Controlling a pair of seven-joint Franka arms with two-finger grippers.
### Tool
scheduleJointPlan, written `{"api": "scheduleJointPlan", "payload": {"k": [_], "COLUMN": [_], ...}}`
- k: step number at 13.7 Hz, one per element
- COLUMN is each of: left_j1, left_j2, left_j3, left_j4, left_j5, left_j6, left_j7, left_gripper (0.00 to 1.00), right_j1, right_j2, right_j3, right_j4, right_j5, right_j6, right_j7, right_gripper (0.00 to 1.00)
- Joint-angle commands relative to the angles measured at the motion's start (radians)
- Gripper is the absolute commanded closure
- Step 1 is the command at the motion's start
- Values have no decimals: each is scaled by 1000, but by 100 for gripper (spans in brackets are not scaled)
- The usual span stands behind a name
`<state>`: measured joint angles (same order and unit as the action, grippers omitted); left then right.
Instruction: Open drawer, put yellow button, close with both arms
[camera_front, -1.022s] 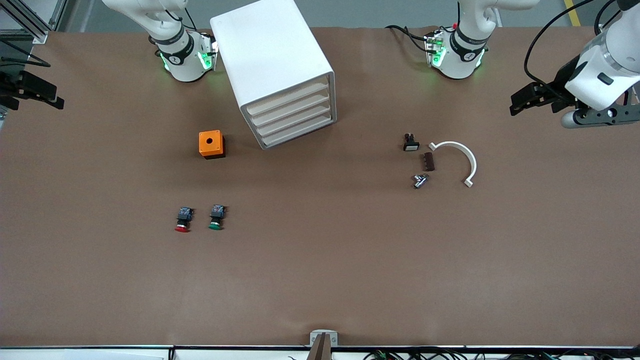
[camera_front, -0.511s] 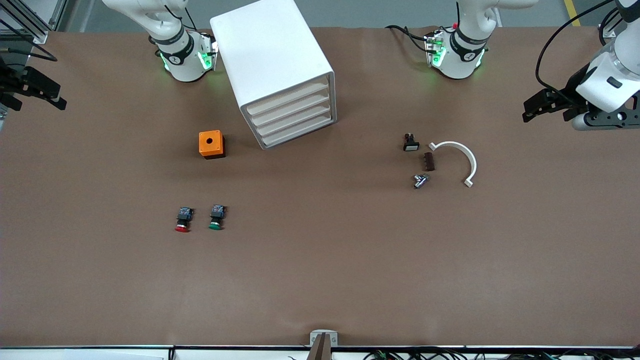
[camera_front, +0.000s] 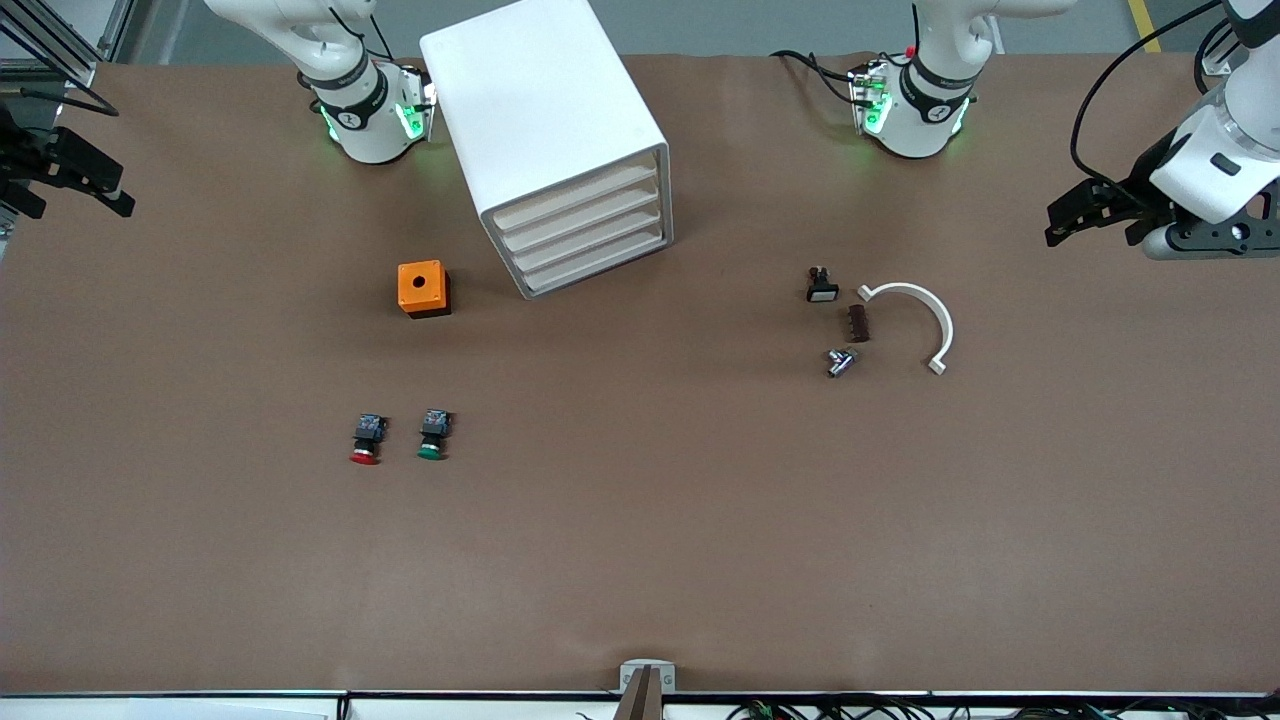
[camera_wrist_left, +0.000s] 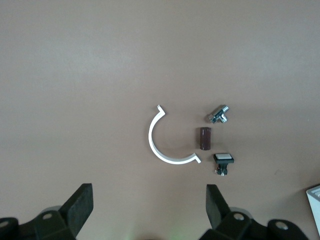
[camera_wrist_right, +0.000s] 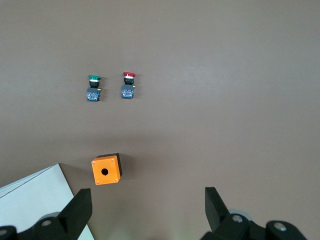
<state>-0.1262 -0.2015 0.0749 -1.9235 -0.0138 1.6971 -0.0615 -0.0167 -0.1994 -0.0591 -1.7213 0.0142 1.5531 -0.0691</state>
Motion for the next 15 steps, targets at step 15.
{"api": "scheduleJointPlan", "payload": {"k": [15], "left_j1": [29], "left_j2": [134], "left_j3": [-17], "left_j4": [297], "left_j5": [8], "left_j6": [18], "left_j7": [17], "left_gripper": [1], "right_j1": [7], "right_j2": [-17], "right_j3": [2], "right_j4": [-9], "right_j5": [-20], "right_j6": [-31], "right_j7": [-11], "right_gripper": [0]}}
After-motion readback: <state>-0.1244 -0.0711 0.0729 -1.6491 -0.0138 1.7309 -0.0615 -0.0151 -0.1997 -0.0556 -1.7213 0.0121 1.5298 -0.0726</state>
